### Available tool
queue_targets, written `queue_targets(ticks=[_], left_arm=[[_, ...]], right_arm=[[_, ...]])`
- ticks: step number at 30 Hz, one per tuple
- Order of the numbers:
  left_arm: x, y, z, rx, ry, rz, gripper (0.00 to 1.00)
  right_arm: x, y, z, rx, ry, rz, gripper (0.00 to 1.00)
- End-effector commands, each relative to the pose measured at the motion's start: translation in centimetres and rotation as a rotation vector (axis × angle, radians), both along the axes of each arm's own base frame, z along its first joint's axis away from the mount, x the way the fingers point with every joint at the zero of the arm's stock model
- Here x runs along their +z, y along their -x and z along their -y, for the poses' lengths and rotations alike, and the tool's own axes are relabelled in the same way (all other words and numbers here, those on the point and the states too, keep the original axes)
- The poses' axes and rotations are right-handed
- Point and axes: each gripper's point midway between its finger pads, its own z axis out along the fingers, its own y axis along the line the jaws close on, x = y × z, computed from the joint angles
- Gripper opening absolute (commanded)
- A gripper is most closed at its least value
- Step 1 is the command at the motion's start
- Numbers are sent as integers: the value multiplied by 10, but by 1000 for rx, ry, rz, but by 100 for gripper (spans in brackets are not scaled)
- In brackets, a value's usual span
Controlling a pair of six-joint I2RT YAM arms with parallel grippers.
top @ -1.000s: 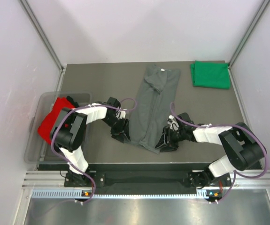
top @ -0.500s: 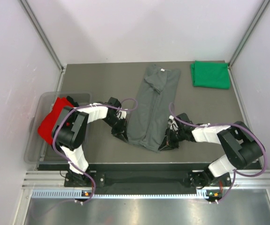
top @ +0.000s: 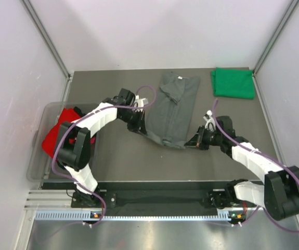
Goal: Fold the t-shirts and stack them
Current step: Fold the tshirt
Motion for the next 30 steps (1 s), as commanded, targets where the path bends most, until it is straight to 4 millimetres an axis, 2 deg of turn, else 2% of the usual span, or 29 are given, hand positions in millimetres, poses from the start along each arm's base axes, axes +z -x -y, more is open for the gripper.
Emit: queue_targets(ticks=[1, 2, 3, 4, 6, 7, 9, 10, 11, 13, 14, 16, 17, 18, 19, 20, 22, 23, 25, 26, 30], left_arm=[[40, -18, 9, -42, 54, 121, 0], [39, -23, 9, -47, 47, 128, 0], [49, -32, 11, -56, 42, 161, 0], [52, -37, 13, -55, 44, 171, 0], [52, -47, 16, -58, 42, 183, 0], [60, -56, 19, -55, 50, 210, 0], [56, -66, 22, -53, 47, 207, 0], [62, -73, 25, -53, 49, 228, 0], [54, -78, 27, -52, 41, 221, 0], [56, -89, 31, -50, 44, 239, 0], [46, -93, 32, -50, 34, 219, 0], [46, -104, 36, -52, 34, 231, 0], [37, -110, 36, -47, 15, 226, 0], [40, -118, 38, -43, 15, 245, 0], [37, -123, 38, -44, 12, 251, 0], [29, -127, 40, -44, 3, 243, 0], [34, -139, 43, -45, -2, 271, 0], [28, -143, 43, -44, -12, 266, 0], [31, -154, 43, -35, -27, 301, 0], [28, -158, 43, -36, -33, 306, 0], [35, -173, 48, -32, -27, 341, 0]], right_arm=[[33, -23, 11, -37, -41, 127, 0], [37, -26, 13, -40, -45, 140, 0], [44, -33, 17, -50, -44, 174, 0], [44, -34, 17, -46, -38, 183, 0], [55, -46, 20, -51, -35, 229, 0], [62, -53, 21, -48, -30, 267, 0], [67, -63, 23, -49, -22, 293, 0], [72, -70, 26, -50, -14, 323, 0], [72, -75, 27, -51, -5, 330, 0], [78, -88, 33, -56, 17, 376, 0], [76, -93, 35, -61, 27, 380, 0], [81, -105, 39, -66, 34, 409, 0], [78, -109, 39, -63, 40, 403, 0], [79, -113, 40, -60, 47, 412, 0], [83, -119, 41, -54, 58, 438, 0], [78, -123, 41, -54, 66, 427, 0], [81, -132, 43, -53, 79, 444, 0], [74, -136, 43, -47, 85, 427, 0], [75, -145, 43, -39, 91, 437, 0], [67, -148, 43, -35, 97, 420, 0], [62, -161, 42, -30, 103, 429, 0]])
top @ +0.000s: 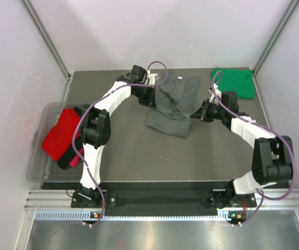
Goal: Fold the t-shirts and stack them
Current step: Fold the tshirt
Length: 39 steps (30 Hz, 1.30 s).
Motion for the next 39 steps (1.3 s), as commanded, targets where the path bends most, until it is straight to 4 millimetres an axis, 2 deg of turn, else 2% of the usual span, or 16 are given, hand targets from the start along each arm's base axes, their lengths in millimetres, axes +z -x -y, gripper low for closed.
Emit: queue_targets(ticks=[1, 15, 17, 19, 20, 21, 22, 25, 26, 28, 29, 30, 31, 32, 34, 39], left_arm=[[15, -19, 4, -7, 6, 75, 0], [2, -37, 7, 2, -18, 94, 0], [4, -46, 3, 16, -44, 124, 0], [6, -53, 0, 37, -69, 145, 19], [5, -58, -8, 88, -111, 147, 55], [10, -57, -8, 90, -106, 155, 76], [12, -55, -7, 84, -94, 151, 83], [21, -46, -10, 81, -81, 143, 83], [35, -42, -13, 83, -70, 159, 84], [25, -29, -23, 102, -85, 115, 89], [35, -22, -28, 116, -58, 98, 90], [16, -6, -34, 114, -59, 30, 91], [12, 2, -37, 126, -42, -2, 90], [15, 7, -44, 139, -22, -18, 88], [-3, 24, -51, 142, -6, -105, 82], [-26, 36, -60, 164, 15, -203, 75]], right_arm=[[17, -28, 3, 9, 16, 110, 0], [-3, -58, 7, 15, 66, 97, 0], [2, -66, 7, 32, 79, 131, 13], [-1, -68, 7, 33, 86, 114, 27], [5, -71, 6, 45, 90, 136, 32], [12, -71, 7, 47, 93, 151, 36], [14, -69, 7, 46, 97, 146, 44], [23, -52, 8, 46, 89, 141, 45], [23, -37, 8, 42, 73, 123, 45], [19, -19, 8, 37, 58, 96, 47], [10, -2, 9, 28, 55, 69, 48], [7, 5, 10, 20, 50, 64, 49], [-10, 21, 10, 2, 30, -2, 50], [-11, 28, 9, -7, 17, -10, 50], [-22, 37, 7, -32, -21, -61, 50], [-39, 34, 0, -38, -44, -129, 46]])
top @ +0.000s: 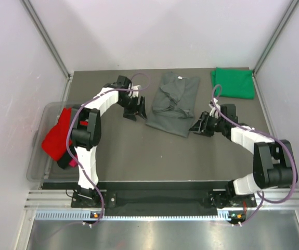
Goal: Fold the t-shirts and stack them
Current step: Fold the tshirt
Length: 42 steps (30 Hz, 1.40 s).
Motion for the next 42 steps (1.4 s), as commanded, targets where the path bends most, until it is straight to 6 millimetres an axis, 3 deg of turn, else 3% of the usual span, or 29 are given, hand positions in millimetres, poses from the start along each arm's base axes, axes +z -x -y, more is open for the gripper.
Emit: queue_targets(ticks=[1, 10, 23, 29, 42], left_arm=[[9, 6, 10, 3, 94, -26, 74], [-17, 21, 21, 3, 162, -153, 68], [-34, 22, 26, 5, 190, -215, 60], [-40, 20, 28, 6, 193, -227, 56], [-54, 14, 30, 2, 189, -245, 46]], right_arm=[[6, -15, -7, -20, -53, 8, 45], [-22, -7, -15, -14, -58, -72, 45], [-51, -12, -31, 18, -27, -135, 45], [-55, -21, -31, 7, -24, -133, 44], [-65, -19, -31, 1, -9, -172, 42]])
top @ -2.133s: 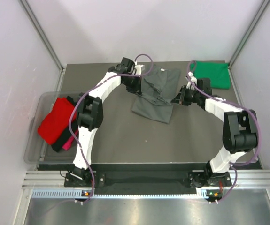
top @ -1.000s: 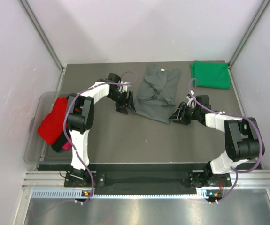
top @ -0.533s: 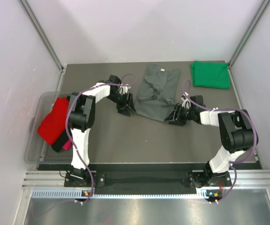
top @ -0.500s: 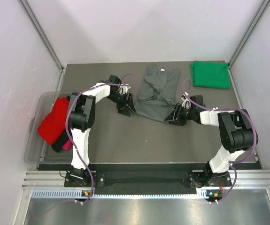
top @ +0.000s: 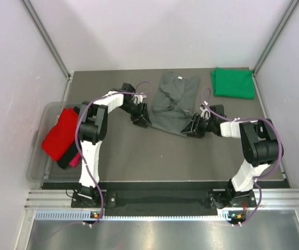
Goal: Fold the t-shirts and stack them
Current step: Fold the tshirt
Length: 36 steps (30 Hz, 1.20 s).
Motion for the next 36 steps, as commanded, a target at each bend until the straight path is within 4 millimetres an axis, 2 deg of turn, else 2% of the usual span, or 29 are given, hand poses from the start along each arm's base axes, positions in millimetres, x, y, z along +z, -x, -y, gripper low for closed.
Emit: queue_targets(ticks=[1, 9, 11, 12, 13, 14, 15, 17, 20, 21, 23, 24, 25, 28, 30, 36], left_arm=[[-16, -9, -2, -5, -35, 35, 45], [-19, -5, 1, -11, -24, 17, 29], [-19, -5, 2, -11, -21, 20, 23], [-18, -5, 2, -13, -19, 21, 20], [-17, -5, 4, -16, -9, 24, 13], [-17, -5, 4, -17, -5, 27, 6], [-14, -5, 5, -19, 1, 33, 0], [-10, -4, 5, -20, 9, 39, 0], [8, -2, 4, -15, 22, 69, 0], [24, -3, 6, -11, 35, 104, 0], [36, 0, 5, -7, 46, 123, 0], [52, 0, 6, -2, 56, 151, 0], [56, 2, 6, -2, 58, 162, 0], [76, 7, 6, -4, 69, 202, 0], [90, 11, 8, -9, 78, 235, 0], [111, 21, 17, -38, 71, 306, 0]], right_arm=[[-10, -3, 5, -10, 75, 1, 43], [-11, 5, 9, -4, 104, 11, 40], [-12, 6, 5, 26, 88, 28, 32], [-10, 5, 2, 42, 85, 35, 18], [-12, 6, 1, 55, 80, 24, 4], [-11, 4, -1, 67, 79, 33, 0], [-6, -1, -3, 71, 70, 45, 0], [2, -3, -7, 104, 48, 62, 0], [28, -10, -11, 140, 25, 119, 0], [40, -15, -13, 152, 18, 156, 0], [57, -9, -13, 183, 15, 172, 0], [65, -9, -11, 183, 12, 188, 0], [77, -6, -11, 187, 5, 205, 0], [95, -1, -5, 182, -3, 238, 0], [99, 2, 0, 175, 0, 248, 0], [118, 13, 8, 137, -17, 294, 0]])
